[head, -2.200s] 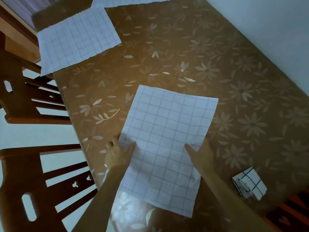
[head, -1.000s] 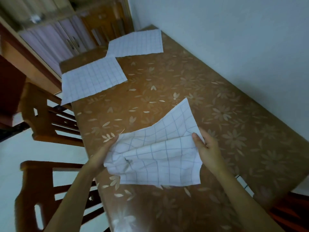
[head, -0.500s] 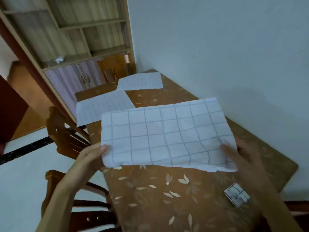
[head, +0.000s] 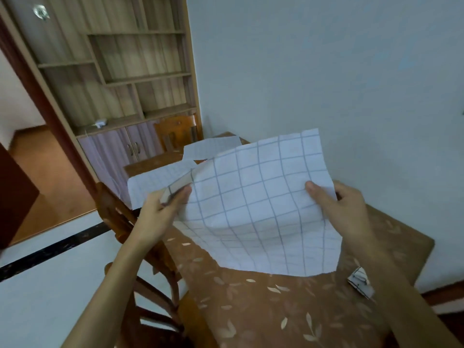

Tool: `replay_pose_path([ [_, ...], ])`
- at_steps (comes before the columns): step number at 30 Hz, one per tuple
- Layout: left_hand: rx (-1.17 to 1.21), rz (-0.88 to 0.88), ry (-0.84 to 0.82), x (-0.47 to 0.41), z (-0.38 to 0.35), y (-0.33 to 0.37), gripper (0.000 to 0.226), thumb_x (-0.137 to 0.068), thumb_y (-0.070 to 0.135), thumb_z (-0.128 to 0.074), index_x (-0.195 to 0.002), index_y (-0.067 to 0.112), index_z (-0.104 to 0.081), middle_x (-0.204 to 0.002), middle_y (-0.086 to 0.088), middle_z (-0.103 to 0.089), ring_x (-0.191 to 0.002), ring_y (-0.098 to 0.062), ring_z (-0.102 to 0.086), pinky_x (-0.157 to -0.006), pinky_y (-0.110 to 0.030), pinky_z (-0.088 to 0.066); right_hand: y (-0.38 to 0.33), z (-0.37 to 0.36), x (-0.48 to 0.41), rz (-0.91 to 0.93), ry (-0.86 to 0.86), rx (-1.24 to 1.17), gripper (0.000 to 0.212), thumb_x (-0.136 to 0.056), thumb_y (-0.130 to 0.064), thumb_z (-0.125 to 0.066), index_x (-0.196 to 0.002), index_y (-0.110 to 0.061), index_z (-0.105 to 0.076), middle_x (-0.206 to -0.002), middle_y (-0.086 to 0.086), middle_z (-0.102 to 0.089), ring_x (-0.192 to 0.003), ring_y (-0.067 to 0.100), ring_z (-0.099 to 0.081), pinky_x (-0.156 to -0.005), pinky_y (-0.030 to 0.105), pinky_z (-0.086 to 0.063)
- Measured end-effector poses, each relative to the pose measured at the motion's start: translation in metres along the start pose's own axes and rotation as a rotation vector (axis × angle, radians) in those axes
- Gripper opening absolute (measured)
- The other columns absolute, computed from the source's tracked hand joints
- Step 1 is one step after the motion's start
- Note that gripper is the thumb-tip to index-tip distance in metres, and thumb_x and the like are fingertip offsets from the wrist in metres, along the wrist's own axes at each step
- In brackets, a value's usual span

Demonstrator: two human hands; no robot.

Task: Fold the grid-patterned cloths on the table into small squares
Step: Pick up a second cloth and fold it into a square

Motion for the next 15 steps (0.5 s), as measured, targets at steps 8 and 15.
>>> replay_pose_path([
  [8, -0.205, -0.093, 0.159, -0.001, 0.063, 0.040, 0.042, -0.101, 0.039, -0.052, -0.078, 0.008, -0.069, -0.075, -0.016, -0.070, -0.069, -0.027, -0.065, -0.062, -0.048, -0.050, -0.084, -0.013, 0.000, 0.318, 0.045, -0.018, 0.018, -0.086, -0.013, -0.076, -0.088, -0.031, -0.075, -0.090, -0.002, -0.072, -0.086, 0.012, -0.067, -0.076, 0.024, -0.051],
  [15, -0.374, -0.134, 0.265, 0.018, 0.056, 0.062, 0.042, -0.104, 0.034, -0.048, -0.082, 0.003, -0.066, -0.070, -0.014, -0.067, -0.070, -0.028, -0.063, -0.063, -0.038, -0.047, -0.131, -0.065, 0.038, 0.576, 0.008, 0.169, 0.023, -0.083, -0.015, -0.079, -0.102, -0.028, -0.076, -0.083, -0.003, -0.062, -0.078, 0.010, -0.059, -0.066, 0.017, -0.043],
])
Point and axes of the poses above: each hand's wrist, its own x-axis away from the middle knuckle, its own z-axis out of the back of the hand, y = z × x, the point moved 9 cm from there along -x, towards the middle knuckle
